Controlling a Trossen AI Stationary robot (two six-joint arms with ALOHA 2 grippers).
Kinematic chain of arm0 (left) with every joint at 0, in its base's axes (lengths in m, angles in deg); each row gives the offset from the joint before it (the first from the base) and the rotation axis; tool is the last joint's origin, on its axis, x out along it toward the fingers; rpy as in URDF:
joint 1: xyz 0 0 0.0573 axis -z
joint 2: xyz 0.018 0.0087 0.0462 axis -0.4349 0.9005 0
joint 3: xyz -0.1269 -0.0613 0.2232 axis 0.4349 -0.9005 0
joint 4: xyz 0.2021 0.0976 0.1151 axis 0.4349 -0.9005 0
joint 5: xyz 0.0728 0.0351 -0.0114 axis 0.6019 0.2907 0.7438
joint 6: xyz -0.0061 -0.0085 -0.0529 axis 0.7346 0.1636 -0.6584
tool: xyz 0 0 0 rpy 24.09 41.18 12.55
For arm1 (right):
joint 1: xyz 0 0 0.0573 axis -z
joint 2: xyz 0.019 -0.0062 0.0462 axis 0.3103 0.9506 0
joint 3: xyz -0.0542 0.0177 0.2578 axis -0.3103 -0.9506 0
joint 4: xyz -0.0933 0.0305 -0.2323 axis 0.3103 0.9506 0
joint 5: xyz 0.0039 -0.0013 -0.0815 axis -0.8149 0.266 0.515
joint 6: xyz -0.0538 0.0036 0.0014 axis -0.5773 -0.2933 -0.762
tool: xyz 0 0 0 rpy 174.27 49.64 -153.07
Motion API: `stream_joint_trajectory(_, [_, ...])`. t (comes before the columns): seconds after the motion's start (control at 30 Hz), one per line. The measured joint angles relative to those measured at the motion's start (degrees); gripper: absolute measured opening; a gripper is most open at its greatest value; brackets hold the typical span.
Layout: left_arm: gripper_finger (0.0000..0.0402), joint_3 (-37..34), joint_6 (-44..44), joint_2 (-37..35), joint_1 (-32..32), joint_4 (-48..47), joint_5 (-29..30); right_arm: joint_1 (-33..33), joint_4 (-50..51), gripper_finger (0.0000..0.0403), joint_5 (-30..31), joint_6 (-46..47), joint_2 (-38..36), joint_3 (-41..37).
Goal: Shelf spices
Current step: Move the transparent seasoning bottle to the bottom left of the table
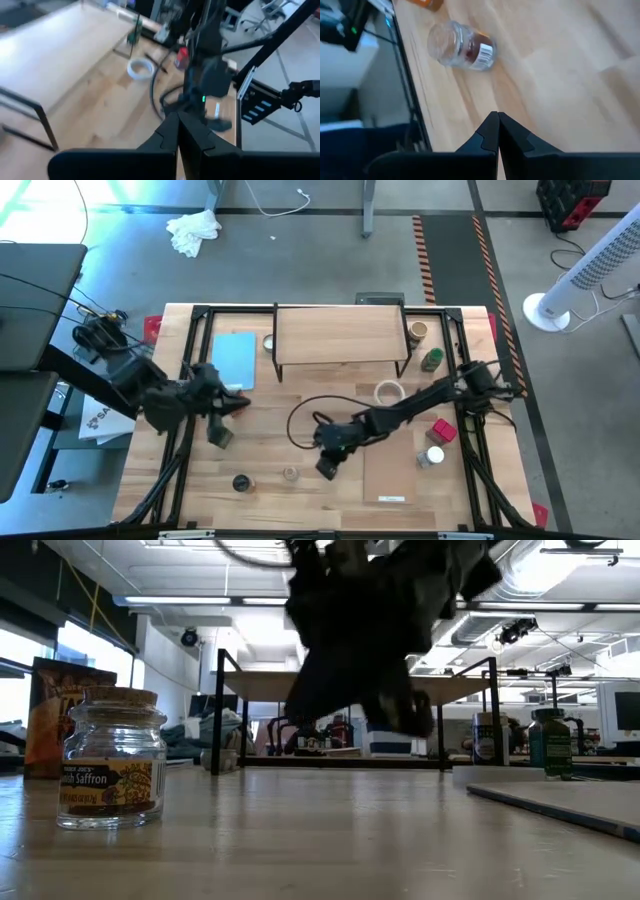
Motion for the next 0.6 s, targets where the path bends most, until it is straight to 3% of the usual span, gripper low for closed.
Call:
stream_joint_trajectory(0.2, [0.0, 1.2, 10.5, -5.3, 0.0, 0.0, -0.2, -2.4, -7.4, 0.0, 5.3, 11.3, 4.0, 0.2])
stream_joint_trajectory(0.4, [0.0, 1.2, 12.4, -8.5, 0.0, 0.0, -1.0, -3.5, -6.8, 0.0, 9.5, 13.3, 6.8, 5.9])
stream_joint_trajectory(0.6, [0.0, 1.2, 11.9, -8.1, 0.0, -0.1, -1.1, -3.4, 4.3, 0.0, 9.1, 9.9, 12.2, 16.7])
